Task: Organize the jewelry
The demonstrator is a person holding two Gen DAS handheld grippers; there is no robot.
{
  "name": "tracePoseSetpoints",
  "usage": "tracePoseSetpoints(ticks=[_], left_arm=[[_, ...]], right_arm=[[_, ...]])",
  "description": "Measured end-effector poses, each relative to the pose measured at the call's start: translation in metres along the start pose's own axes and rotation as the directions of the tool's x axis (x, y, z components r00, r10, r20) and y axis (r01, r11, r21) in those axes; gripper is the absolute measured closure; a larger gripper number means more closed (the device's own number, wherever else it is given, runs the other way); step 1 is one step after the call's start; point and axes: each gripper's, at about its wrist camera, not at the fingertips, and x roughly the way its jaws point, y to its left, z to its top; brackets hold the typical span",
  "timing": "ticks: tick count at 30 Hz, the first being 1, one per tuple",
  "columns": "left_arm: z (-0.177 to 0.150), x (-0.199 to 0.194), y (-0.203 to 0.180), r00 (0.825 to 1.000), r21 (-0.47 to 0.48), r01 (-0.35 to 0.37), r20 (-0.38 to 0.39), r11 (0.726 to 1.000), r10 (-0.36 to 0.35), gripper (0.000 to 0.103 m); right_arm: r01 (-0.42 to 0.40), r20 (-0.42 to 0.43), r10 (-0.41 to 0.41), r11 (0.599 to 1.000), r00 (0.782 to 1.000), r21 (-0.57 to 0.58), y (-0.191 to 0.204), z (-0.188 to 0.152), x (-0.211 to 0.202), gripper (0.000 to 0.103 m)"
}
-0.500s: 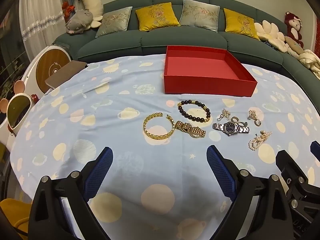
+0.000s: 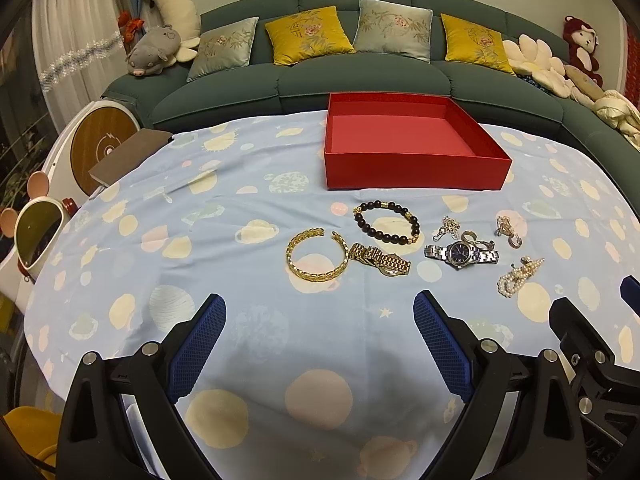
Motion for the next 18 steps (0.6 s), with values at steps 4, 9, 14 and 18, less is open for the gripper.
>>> tracePoseSetpoints(ticks=[4, 9, 14, 18], left_arm=[[-0.0005, -0.0002, 0.0004, 1.0, -0.004, -0.007, 0.01, 1.0, 0.007, 0.011], [-0.0001, -0.0035, 0.0006, 0.999, -0.009, -0.012, 0.043, 1.0, 0.012, 0.011], [-0.0006, -0.0023, -0.0004, 0.999, -0.005, -0.012, 0.033, 1.0, 0.012, 0.011], [-0.0005, -0.0008, -0.0005, 1.0, -0.003, -0.007, 0.011, 1.0, 0.007, 0.011]], right_arm=[[-0.001, -0.003, 0.001, 1.0, 1.0, -0.002, 0.0002, -0.0001, 0.0007, 0.005], [-0.001, -0.002, 0.001, 1.0, 1.0, -0.001, 0.0005, -0.0002, 0.0008, 0.005], [-0.002, -0.001, 0.002, 1.0, 1.0, 0.0, 0.0007, -0.0001, 0.0008, 0.005], [-0.003, -0.004, 0.003, 1.0, 1.0, 0.0, 0.0004, 0.0, 0.001, 0.005]])
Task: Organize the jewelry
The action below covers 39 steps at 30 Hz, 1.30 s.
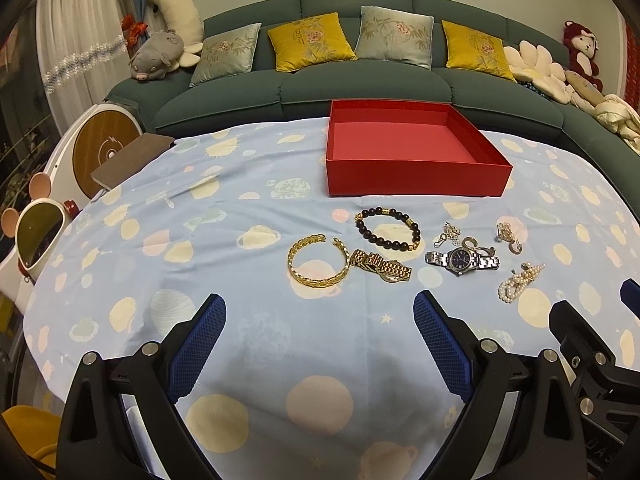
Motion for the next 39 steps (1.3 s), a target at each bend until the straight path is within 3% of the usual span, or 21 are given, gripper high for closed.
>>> tracePoseSetpoints(ticks=[10, 31, 39], left_arm=[[0.0, 0.005, 0.003, 0.998, -0.011, 0.019, -0.055, 1.0, -0.02, 0.01], [0.001, 0.009, 0.005, 0.998, -0.007, 0.032, -0.061, 0.999, -0.033, 0.01], [0.006, 0.02, 0.032, 0.996, -0.129, 0.058, -0.063, 0.99, -0.067, 0.01]], right_arm=[[-0.003, 0.001, 0.003, 1.0, 1.0, 0.004, 0.0, 0.0, 0.001, 0.005], [0.008, -0.002, -0.008, 1.0, 1.0, 0.004, -0.001, 0.0, 0.003, 0.005], [0.037, -0.047, -0.035, 0.998, 0.998, 0.057, -0.015, 0.001, 0.031, 0.005]])
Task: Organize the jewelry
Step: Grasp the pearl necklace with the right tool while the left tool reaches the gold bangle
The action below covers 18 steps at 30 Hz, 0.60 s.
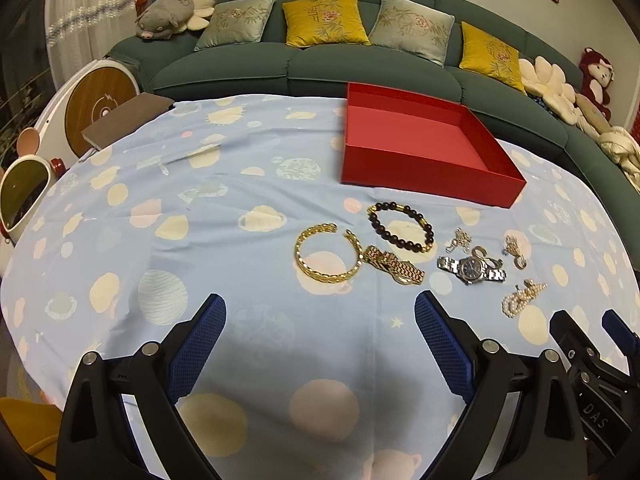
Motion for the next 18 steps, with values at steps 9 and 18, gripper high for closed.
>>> tracePoseSetpoints(ticks=[9, 18], left_arm=[[0.007, 0.019, 0.027, 1.0, -0.035, 0.003, 0.003, 0.999, -0.003, 0.01], [0.009, 0.033, 0.042, 1.0, -0.03, 0.006, -0.006, 1.0, -0.006, 0.01]], right_arm=[[-0.011, -0.091, 0.012, 1.0, 0.996, 0.004, 0.008, 0.0, 0.045, 0.032], [-0.022, -0.13, 0.029, 0.998, 0.991, 0.051, 0.001, -0.001, 0.067, 0.042]])
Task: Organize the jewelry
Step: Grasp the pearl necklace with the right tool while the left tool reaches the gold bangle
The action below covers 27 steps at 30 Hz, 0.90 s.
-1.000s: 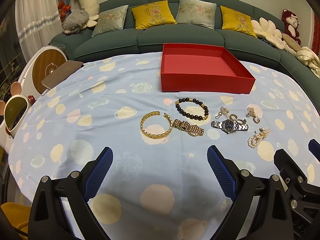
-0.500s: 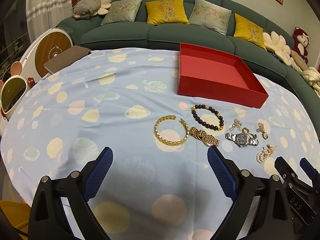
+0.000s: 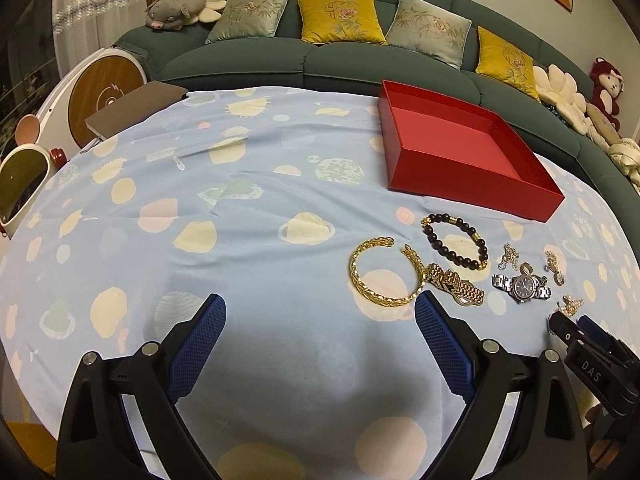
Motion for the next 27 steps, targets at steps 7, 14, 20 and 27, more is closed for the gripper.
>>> tracePoseSetpoints(ticks=[7, 14, 20, 27], left_arm=[[0.001, 0.017, -0.007, 0.999, 0.015, 0.04, -0.021, 0.999, -0.04, 0.01], [0.001, 0.031, -0.019, 0.998, 0.051, 0.05, -0.039, 0.997, -0.048, 0.01], [0.001, 0.033, -0.02, 0.998, 0.055, 0.059, -0.038, 0.997, -0.057, 0.01], [0.001, 0.035, -0.022, 0.998, 0.047, 0.05, -0.04, 0.998, -0.048, 0.01]], right_arm=[[0.002, 0.016, -0.002, 1.0, 1.0, -0.013, 0.002, 0.004, 0.004, 0.055], [-0.026, 0.017, 0.026, 1.0, 1.0, 0.005, -0.008, 0.006, 0.003, 0.076], [-0.054, 0.012, 0.054, 0.999, 0.998, 0.003, -0.02, 0.005, -0.005, 0.092], [-0.06, 0.006, 0.06, 0.996, 0.998, 0.065, -0.035, 0.007, -0.005, 0.06]])
